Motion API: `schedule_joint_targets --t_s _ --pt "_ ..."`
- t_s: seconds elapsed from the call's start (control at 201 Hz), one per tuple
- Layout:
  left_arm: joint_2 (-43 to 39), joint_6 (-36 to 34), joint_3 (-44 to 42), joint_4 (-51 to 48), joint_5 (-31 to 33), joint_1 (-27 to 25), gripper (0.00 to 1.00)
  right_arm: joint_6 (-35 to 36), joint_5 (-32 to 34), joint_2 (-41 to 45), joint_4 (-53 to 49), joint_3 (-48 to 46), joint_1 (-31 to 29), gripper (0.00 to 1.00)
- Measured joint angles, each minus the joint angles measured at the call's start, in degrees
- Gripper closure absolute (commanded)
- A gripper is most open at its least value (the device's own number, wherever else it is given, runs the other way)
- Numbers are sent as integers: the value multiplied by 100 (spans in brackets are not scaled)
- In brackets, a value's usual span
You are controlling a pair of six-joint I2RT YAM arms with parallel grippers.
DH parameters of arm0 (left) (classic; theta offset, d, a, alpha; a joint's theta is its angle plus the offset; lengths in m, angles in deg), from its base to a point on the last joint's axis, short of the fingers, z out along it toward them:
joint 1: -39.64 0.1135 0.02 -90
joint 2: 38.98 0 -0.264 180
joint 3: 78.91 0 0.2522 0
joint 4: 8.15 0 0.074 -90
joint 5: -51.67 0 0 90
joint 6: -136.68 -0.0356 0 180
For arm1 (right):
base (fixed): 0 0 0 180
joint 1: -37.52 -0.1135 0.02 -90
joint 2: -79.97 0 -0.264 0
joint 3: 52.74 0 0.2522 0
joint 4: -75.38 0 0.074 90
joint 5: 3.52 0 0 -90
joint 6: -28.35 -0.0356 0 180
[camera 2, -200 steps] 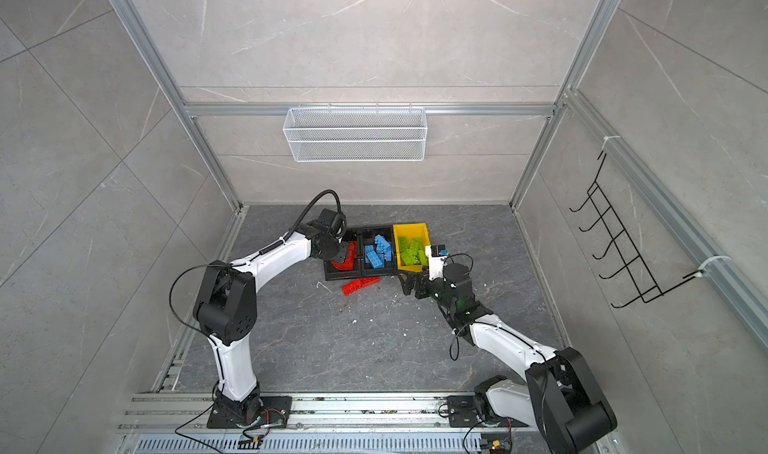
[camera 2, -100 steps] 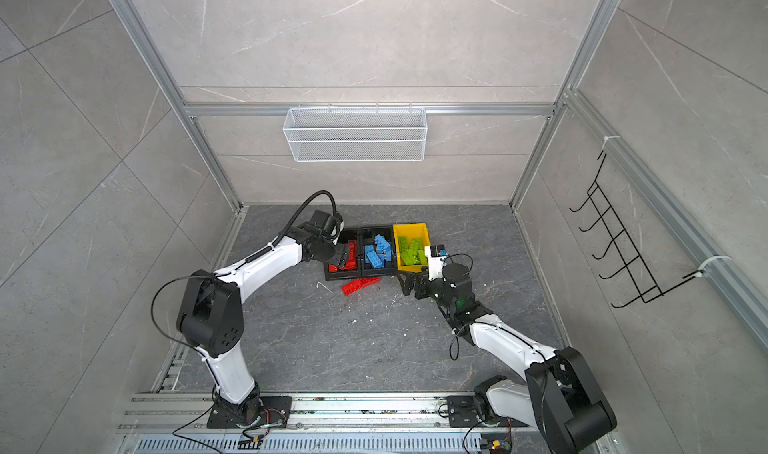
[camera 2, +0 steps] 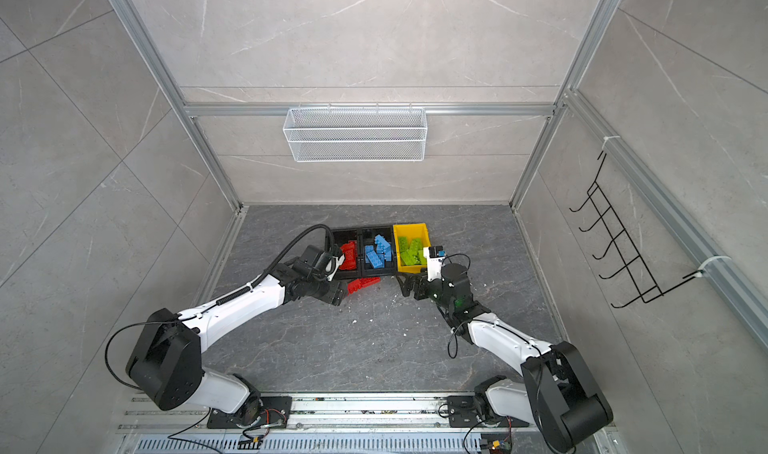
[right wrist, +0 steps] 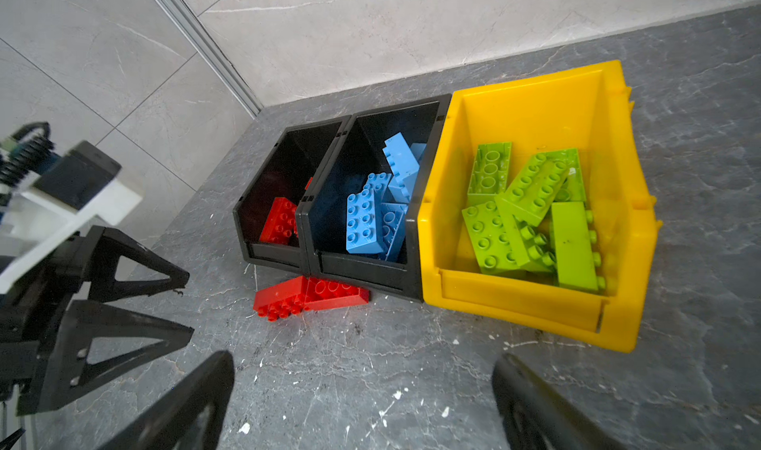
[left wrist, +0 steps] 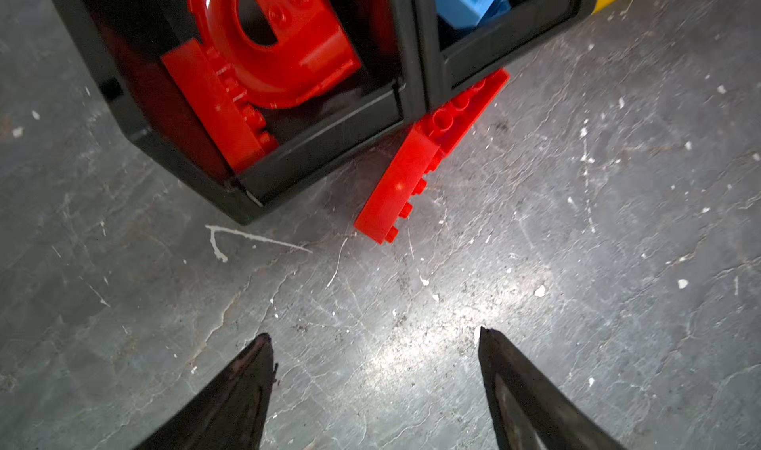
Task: Sort the legos into containers by color
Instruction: 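Move the left gripper down to the long red brick by the bins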
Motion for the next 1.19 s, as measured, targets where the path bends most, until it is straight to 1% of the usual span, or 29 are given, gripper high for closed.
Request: schedule_joint_targets --t_s 0.219,0.388,0.607,0.931,1.05,1.194 --pt "195 -2 -35 332 0 0 16 -2 -26 0 74 0 0 0" --pt "741 -44 26 597 -2 0 16 -2 -42 0 79 0 -2 0" --pt "1547 -262 439 706 -2 -2 16 0 -68 0 79 0 0 0" --pt "2022 -544 1021 697 -9 -2 17 0 -85 0 76 0 -2 0" --pt "2061 -595 1069 686 -52 -4 19 -2 -87 0 76 0 -2 0" --pt "2100 -640 1182 662 -175 -46 28 -2 -87 0 76 0 -2 0"
